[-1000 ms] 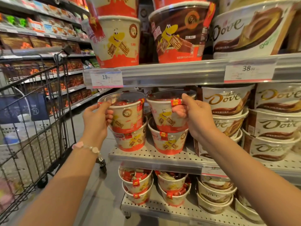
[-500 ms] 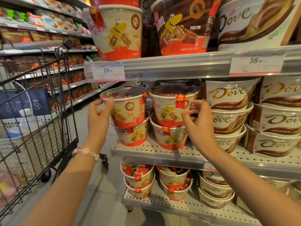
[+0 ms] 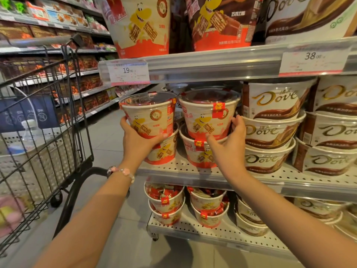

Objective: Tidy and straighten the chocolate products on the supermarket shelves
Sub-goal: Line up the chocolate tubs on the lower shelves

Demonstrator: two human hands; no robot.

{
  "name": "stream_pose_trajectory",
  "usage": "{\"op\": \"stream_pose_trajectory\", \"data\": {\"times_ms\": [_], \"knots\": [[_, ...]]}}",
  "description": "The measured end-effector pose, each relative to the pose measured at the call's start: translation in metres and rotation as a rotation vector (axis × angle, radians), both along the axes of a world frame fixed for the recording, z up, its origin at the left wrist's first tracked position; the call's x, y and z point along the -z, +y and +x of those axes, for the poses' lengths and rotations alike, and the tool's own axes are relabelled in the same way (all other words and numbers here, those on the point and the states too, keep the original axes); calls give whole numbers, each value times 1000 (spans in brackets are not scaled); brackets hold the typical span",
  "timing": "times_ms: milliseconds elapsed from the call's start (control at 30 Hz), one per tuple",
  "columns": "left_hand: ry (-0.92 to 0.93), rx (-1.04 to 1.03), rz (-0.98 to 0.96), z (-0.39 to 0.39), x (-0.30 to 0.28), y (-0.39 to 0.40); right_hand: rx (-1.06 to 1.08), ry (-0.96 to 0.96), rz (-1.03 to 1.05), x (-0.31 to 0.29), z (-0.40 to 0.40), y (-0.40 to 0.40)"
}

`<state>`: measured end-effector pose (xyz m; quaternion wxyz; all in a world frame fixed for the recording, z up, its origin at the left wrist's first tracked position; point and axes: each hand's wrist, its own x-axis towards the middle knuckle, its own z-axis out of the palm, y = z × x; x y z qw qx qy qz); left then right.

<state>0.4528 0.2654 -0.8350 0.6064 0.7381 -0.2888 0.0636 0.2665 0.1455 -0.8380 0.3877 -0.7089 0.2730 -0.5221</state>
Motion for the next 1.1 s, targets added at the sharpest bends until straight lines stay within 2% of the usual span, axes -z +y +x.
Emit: {"op": "stream_pose_trajectory", "data": {"times_ms": [667, 833, 900, 1033, 1100], "knots": [[-42, -50, -24, 2, 10, -5, 136, 102, 33, 6, 34, -20], [-43, -91, 62, 8, 5, -13, 131, 88, 32, 8, 35, -18], [-9, -42, 73, 12, 5, -13, 122, 88, 33, 8, 34, -19], [139, 146, -86, 26, 9, -5, 119, 102, 35, 8, 34, -19], [152, 182, -71, 32, 11, -2, 109, 111, 48, 6, 34, -21]]}}
